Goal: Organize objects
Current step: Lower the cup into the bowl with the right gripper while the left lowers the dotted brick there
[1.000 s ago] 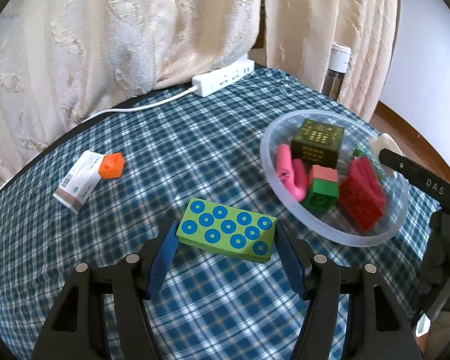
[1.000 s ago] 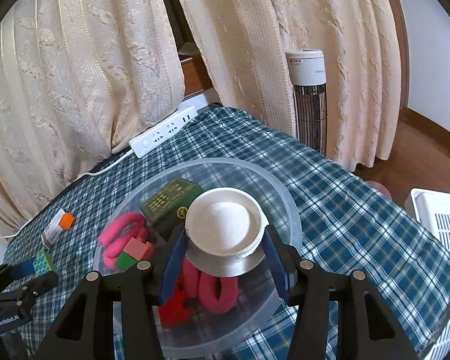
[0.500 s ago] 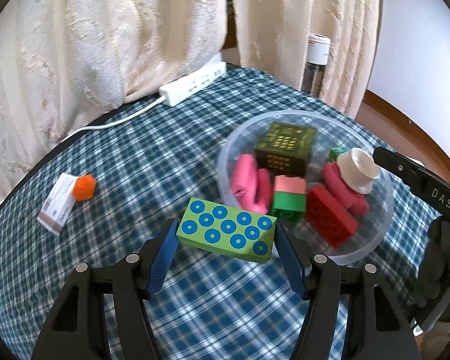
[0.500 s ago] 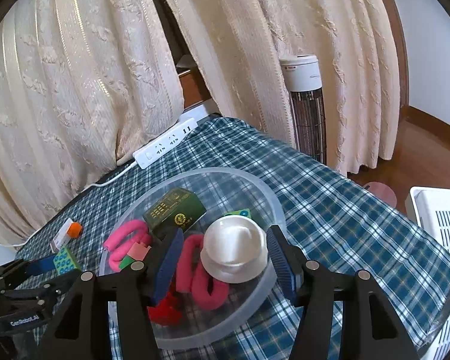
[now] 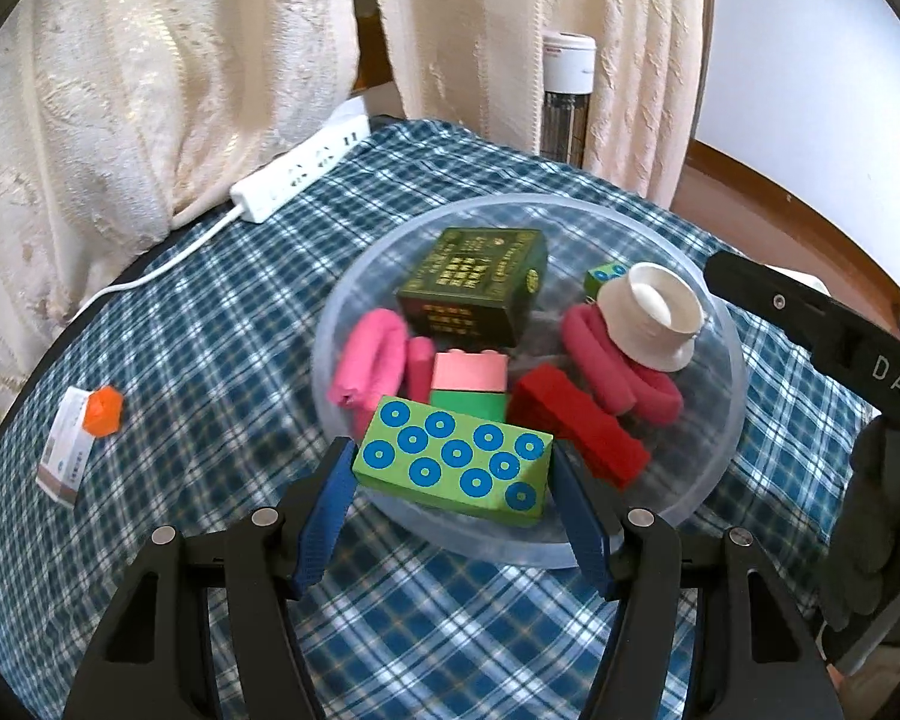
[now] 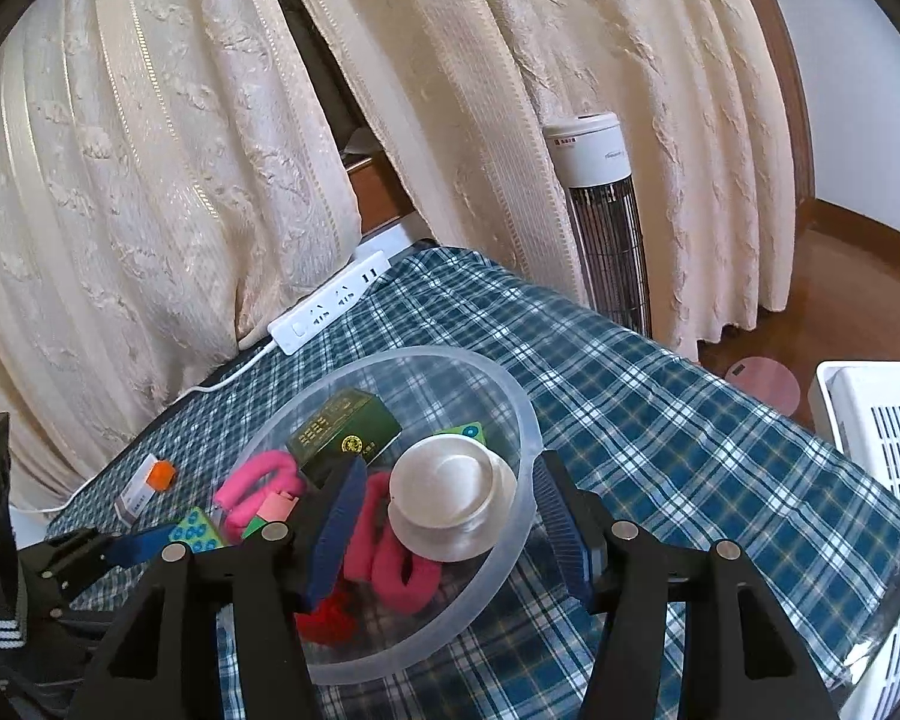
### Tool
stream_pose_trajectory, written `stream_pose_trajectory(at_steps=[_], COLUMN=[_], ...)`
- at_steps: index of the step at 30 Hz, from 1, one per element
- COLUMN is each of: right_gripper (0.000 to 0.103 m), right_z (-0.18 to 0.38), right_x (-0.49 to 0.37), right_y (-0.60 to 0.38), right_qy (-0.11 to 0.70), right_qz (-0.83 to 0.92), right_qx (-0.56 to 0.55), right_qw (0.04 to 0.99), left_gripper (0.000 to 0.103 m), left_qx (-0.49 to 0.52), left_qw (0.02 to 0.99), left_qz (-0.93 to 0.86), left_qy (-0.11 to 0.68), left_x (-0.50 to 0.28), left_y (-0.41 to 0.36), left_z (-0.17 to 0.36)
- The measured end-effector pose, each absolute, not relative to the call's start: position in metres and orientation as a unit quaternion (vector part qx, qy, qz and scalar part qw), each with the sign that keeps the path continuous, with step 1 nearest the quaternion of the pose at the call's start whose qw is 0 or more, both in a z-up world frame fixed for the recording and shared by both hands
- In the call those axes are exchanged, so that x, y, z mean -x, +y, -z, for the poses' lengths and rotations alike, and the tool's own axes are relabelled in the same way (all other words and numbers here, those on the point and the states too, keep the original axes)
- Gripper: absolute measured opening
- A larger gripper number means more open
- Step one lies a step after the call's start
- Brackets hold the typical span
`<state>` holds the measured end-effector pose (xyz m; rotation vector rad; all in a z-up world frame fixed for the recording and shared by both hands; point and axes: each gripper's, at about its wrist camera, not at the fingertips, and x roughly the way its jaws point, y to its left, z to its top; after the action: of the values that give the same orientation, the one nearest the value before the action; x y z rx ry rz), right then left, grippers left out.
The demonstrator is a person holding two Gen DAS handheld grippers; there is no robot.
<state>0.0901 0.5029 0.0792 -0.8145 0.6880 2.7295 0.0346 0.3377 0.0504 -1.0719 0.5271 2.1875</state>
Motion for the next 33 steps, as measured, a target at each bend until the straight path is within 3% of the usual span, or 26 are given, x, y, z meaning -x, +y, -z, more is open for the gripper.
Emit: stream_pose_trajectory(at_steps=[33], right_gripper=[0.061], right_z=[-0.079], right_x=[-0.091], right_y=[0.488], right_qy=[0.230], right_qz=[-0.924], right_qx=[0.287], right_qw=[0.102], left_gripper=[0.070], left_qx=[0.415], left_qw=[0.337], left_qz=[-0.827], left_qy=[0.173], left_x=[-0.036], left_y=[0.326], left_z=[-0.050])
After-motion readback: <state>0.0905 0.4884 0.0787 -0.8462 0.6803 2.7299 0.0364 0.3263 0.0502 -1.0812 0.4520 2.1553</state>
